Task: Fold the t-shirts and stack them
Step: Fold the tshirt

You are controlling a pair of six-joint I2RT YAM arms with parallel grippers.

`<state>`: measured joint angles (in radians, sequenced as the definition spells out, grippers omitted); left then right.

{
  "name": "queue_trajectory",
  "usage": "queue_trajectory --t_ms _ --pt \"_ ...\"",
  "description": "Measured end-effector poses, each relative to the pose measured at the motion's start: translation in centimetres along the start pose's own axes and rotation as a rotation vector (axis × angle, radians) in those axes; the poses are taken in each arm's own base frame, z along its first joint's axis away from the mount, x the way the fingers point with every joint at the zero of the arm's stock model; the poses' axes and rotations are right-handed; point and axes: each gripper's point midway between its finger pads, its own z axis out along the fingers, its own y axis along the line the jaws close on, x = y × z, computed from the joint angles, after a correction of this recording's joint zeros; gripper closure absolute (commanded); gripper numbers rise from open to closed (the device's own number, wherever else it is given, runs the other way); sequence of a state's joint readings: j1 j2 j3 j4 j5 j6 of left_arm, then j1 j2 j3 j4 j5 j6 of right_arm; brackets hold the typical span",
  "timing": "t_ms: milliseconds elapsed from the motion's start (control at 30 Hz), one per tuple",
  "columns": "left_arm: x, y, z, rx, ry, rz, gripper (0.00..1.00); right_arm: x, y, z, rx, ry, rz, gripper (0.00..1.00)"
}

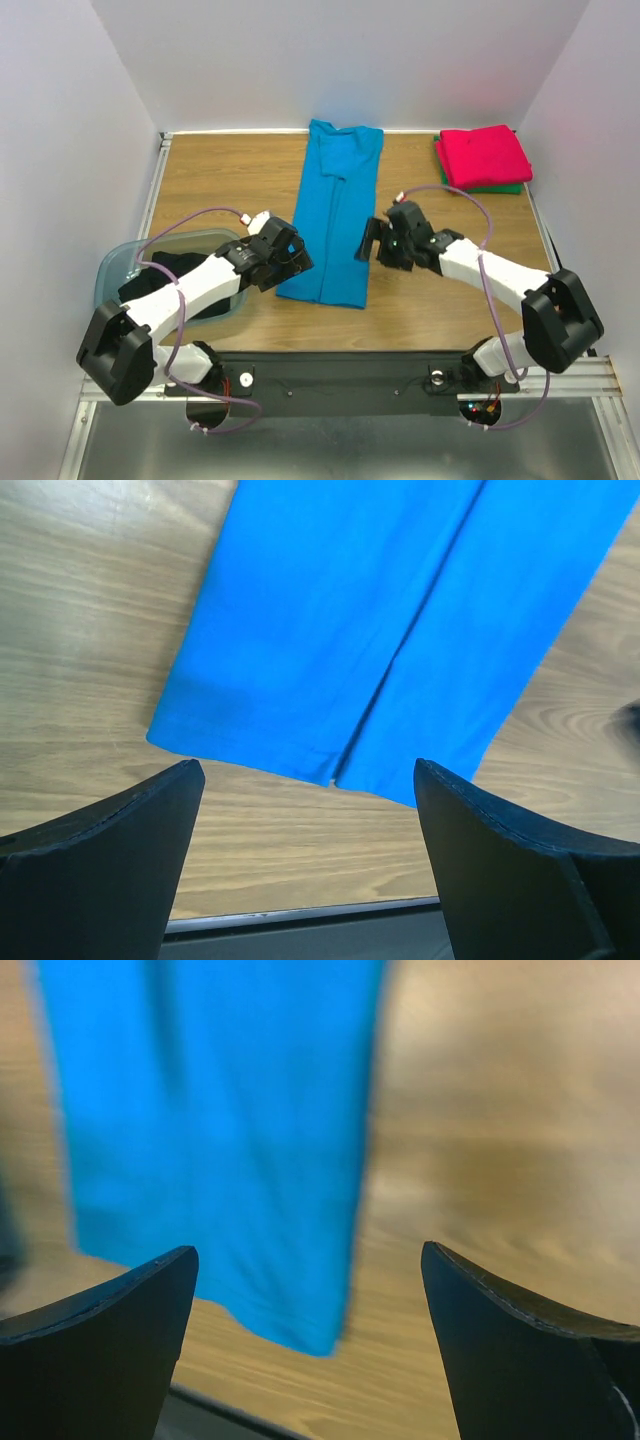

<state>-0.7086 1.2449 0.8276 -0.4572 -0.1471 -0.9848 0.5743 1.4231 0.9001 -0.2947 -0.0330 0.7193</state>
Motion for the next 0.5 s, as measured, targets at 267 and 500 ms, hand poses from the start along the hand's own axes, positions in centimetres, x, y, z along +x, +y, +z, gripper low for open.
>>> queue_trajectory --t_ms 267,500 --pt "0.8 1.3 1.0 0.009 0.01 0.0 0.02 8.6 0.9 -1.1 0.072 0.118 -0.021 0.19" --pt "1.4 2.0 0.7 0.021 0.014 -0.001 0.02 10.7 -0.1 0.6 0.162 0.138 0.015 0.46"
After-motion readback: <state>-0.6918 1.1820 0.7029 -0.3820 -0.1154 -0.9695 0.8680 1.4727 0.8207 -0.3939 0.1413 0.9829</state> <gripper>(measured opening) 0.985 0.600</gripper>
